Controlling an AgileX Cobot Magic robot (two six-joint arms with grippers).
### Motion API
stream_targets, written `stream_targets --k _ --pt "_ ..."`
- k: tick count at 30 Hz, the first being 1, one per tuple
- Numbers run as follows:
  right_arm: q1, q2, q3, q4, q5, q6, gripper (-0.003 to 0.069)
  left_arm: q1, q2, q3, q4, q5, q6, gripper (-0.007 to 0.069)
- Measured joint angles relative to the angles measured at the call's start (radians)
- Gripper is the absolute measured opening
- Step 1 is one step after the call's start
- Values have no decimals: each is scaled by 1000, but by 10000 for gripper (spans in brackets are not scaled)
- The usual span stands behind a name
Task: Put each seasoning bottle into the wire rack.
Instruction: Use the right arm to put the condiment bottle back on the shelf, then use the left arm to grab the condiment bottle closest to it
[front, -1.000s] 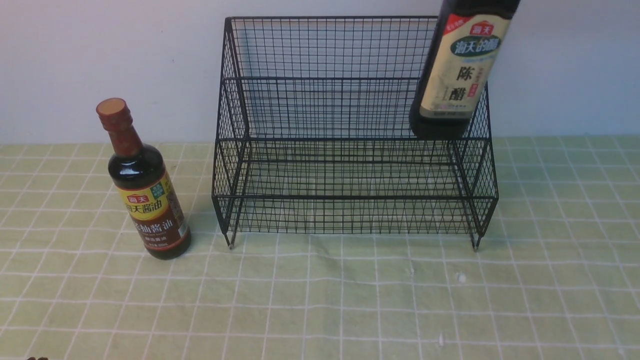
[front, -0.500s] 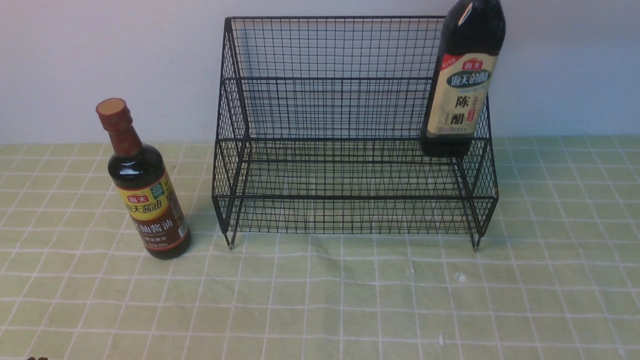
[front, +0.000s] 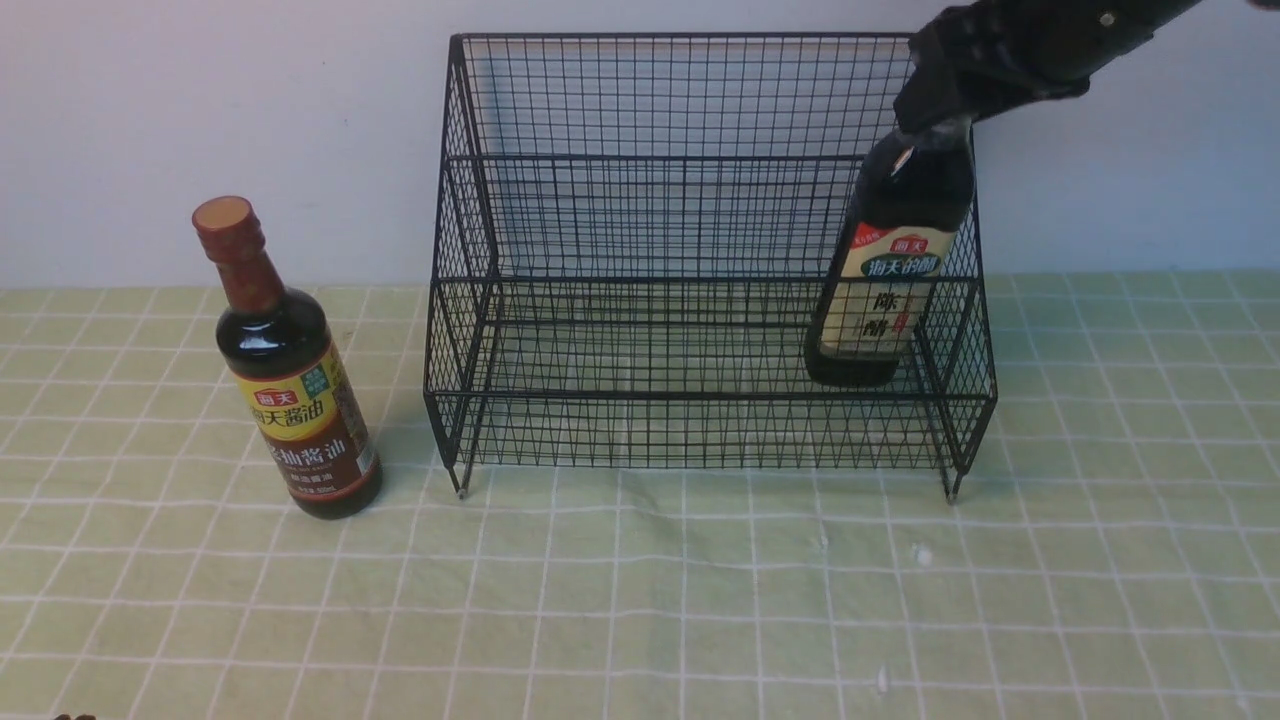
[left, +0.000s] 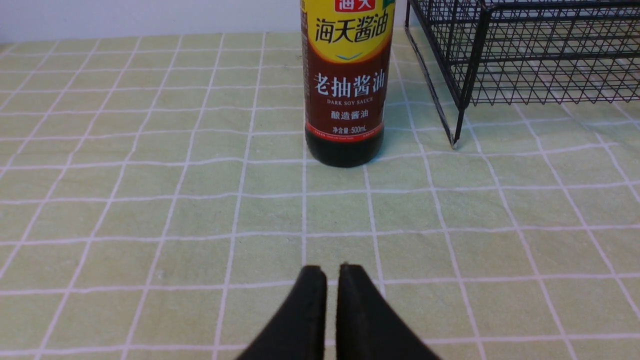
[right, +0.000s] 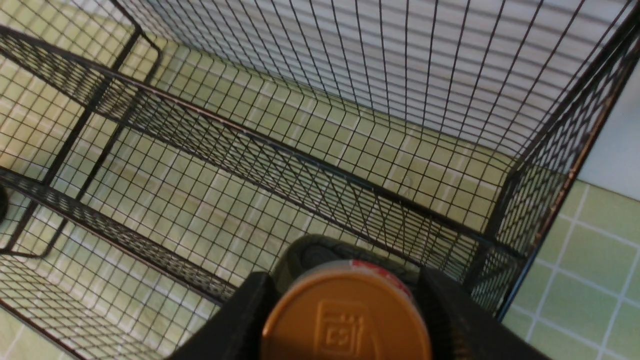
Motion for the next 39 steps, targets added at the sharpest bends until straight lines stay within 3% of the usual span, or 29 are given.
stream_targets --k 6,13,22,28,30,34,39 --pt "15 -1 0 -18 3 0 346 0 0 0 0 0 0 17" --pt "38 -21 -8 3 -2 1 411 0 0 0 0 0 0 17" --pt "38 -172 -8 -16 20 5 405 0 0 0 0 0 0 17" --pt "38 -361 -8 -51 27 79 260 0 0 0 -1 0 0 17" --pt "38 -488 -12 -127 29 136 149 0 0 0 -1 0 0 17" --pt "38 -676 2 -252 55 228 35 0 0 0 -1 0 0 17" --pt "38 -980 194 -318 21 270 -11 0 0 0 -2 0 0 17"
